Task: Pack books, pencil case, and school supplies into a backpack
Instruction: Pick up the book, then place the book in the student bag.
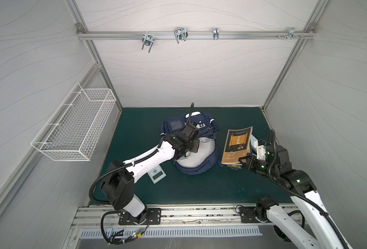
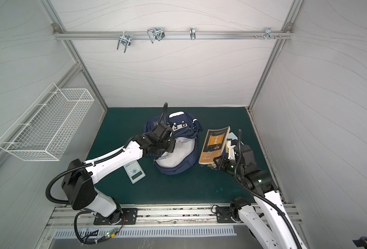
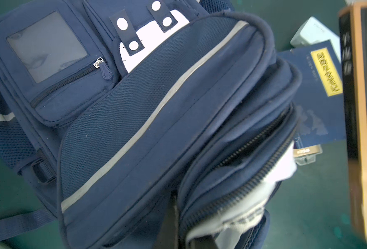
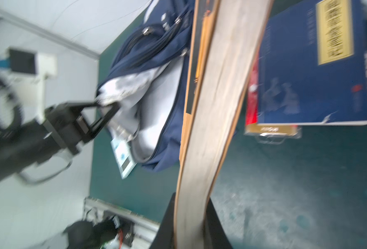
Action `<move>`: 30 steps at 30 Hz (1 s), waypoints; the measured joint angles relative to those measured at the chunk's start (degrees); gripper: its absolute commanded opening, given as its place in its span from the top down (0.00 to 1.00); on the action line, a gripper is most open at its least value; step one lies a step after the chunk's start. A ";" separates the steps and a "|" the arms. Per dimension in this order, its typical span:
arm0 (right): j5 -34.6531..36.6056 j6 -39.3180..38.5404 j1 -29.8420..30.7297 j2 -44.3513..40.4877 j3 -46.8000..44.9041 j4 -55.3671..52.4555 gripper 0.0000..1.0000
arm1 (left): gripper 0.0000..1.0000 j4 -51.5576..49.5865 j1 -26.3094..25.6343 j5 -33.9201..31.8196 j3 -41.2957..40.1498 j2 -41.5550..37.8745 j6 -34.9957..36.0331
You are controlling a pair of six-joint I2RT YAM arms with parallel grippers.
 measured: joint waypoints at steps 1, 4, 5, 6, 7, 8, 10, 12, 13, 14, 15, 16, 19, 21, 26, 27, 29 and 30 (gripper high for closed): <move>-1.53 0.92 1.86 -1.07 0.00 -0.31 1.00 | 1.00 0.00 0.50 0.72 0.24 0.00 -0.24; -4.85 3.39 6.88 -2.29 -0.52 0.83 1.00 | 1.00 0.09 1.20 2.82 0.61 0.00 -0.94; -5.16 4.09 8.46 -2.23 -1.03 1.51 1.00 | 1.00 0.09 1.22 3.23 0.61 0.00 -1.07; -5.20 5.07 10.27 -1.84 -1.84 2.36 1.00 | 1.00 0.07 1.27 3.61 0.61 0.00 -1.27; -5.14 5.92 12.00 -1.18 -2.78 3.21 1.00 | 1.00 0.07 1.27 3.89 0.61 0.00 -1.46; -4.98 6.58 13.38 -0.50 -3.58 4.04 1.00 | 1.00 0.07 1.27 4.07 0.61 0.00 -1.66; -3.89 8.39 16.98 1.68 -6.10 6.64 1.00 | 1.00 0.07 1.25 4.24 0.72 0.00 -2.14; -2.99 10.01 19.52 3.69 -8.44 9.40 1.00 | 1.00 0.04 1.27 4.37 0.83 -0.02 -2.51; -2.84 10.62 20.48 4.76 -9.62 10.84 1.00 | 1.00 0.07 1.25 4.57 0.87 -0.02 -2.69; -2.82 11.26 20.98 5.46 -10.49 12.17 1.00 | 1.00 0.02 1.27 4.74 0.98 -0.04 -2.86; -2.82 11.93 21.33 6.29 -11.52 14.14 1.00 | 1.00 0.02 1.25 5.22 1.11 -0.07 -3.02; -2.91 12.41 21.46 7.21 -12.28 16.15 1.00 | 1.00 0.00 1.27 5.62 1.25 -0.13 -3.17; -3.28 13.33 21.55 11.54 -12.98 22.88 1.00 | 1.00 -0.50 1.25 6.78 2.16 -0.22 -3.37; -3.93 13.42 21.11 15.58 -12.76 27.89 1.00 | 1.00 -1.09 1.27 7.52 2.82 -0.39 -3.34; -8.90 14.01 16.63 28.63 -10.78 39.89 1.00 | 1.00 -2.10 1.49 8.50 3.58 -1.11 -3.28; -9.73 14.10 15.85 31.08 -10.03 41.94 1.00 | 1.00 -2.45 1.55 8.63 3.67 -1.29 -3.23; -11.08 14.12 14.84 35.19 -8.35 44.98 1.00 | 1.00 -2.78 1.64 9.01 3.87 -1.53 -3.15; -11.72 14.05 14.47 37.16 -7.21 46.51 1.00 | 1.00 -2.93 1.64 9.20 4.17 -1.53 -3.13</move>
